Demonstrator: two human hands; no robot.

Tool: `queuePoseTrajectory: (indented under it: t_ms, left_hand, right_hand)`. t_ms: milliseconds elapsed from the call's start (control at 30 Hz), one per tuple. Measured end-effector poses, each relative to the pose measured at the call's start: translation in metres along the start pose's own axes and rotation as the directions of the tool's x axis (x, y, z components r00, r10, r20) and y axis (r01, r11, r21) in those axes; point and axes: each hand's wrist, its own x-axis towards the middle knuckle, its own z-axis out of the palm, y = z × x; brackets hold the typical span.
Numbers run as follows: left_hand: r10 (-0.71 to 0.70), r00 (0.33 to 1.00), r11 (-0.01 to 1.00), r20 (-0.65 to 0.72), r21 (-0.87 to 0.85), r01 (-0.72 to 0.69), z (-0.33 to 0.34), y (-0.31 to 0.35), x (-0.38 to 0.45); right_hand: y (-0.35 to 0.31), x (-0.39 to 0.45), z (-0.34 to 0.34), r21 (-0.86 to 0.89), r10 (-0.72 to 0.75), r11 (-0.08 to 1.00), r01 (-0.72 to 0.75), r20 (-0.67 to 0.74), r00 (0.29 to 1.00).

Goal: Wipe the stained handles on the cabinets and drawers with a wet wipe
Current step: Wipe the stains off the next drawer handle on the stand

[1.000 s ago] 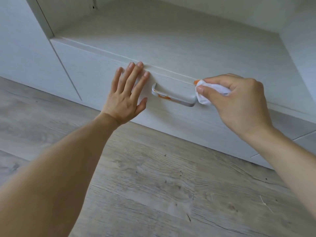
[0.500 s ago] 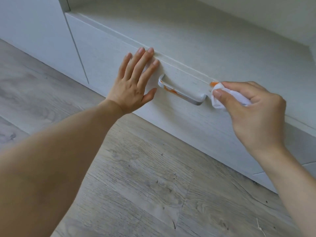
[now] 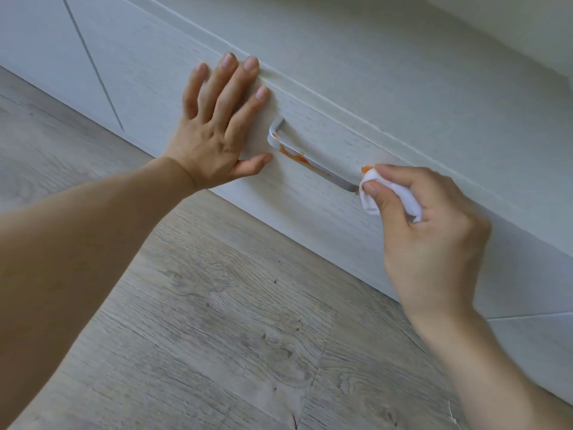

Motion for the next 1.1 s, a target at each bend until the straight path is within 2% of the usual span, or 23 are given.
queuePoseTrajectory:
  t_ms: [100,433,533,600,767,933,1000,1100]
  left_hand:
    - [0.007,0.999,1.000,-0.033,0.003,-0.007,0.005,0.000,0.001]
    - [0.019,0.998,1.000,-0.057,-0.018,-0.020,0.010,-0.001,0.000]
    - [0.018,0.999,0.999,-0.044,-0.038,-0.019,0.008,-0.001,0.001]
    - [0.013,0.999,0.999,-0.046,-0.031,-0.015,0.008,-0.001,0.001]
    - [0.013,0.999,1.000,-0.040,-0.002,-0.013,0.007,-0.002,0.001]
    - [0.024,0.999,1.000,-0.041,0.008,-0.023,0.009,-0.002,0.001]
    - [0.024,0.999,1.000,-0.043,0.003,-0.023,0.010,-0.002,0.000]
    - [0.018,0.999,1.000,-0.044,0.009,-0.018,0.009,-0.002,0.000]
  right_hand:
    - [0.000,-0.006,0.011,-0.026,-0.007,1.000,0.005,-0.084,0.996]
    - [-0.011,-0.013,0.019,0.020,0.079,0.997,-0.077,-0.138,0.987]
    - [-0.011,-0.010,0.015,-0.004,0.089,0.996,-0.089,-0.074,0.993]
    - [-0.010,-0.010,0.006,-0.061,0.030,0.998,-0.031,-0.024,0.999]
    - [-0.002,-0.006,-0.012,-0.138,-0.066,0.989,0.058,-0.056,0.996]
    - [0.007,0.000,-0.003,-0.092,-0.194,0.973,0.211,0.165,0.967]
    - [0.011,0.002,-0.006,-0.085,-0.219,0.968,0.238,0.182,0.959]
    - [0.008,0.003,-0.002,-0.064,-0.195,0.977,0.205,0.134,0.972]
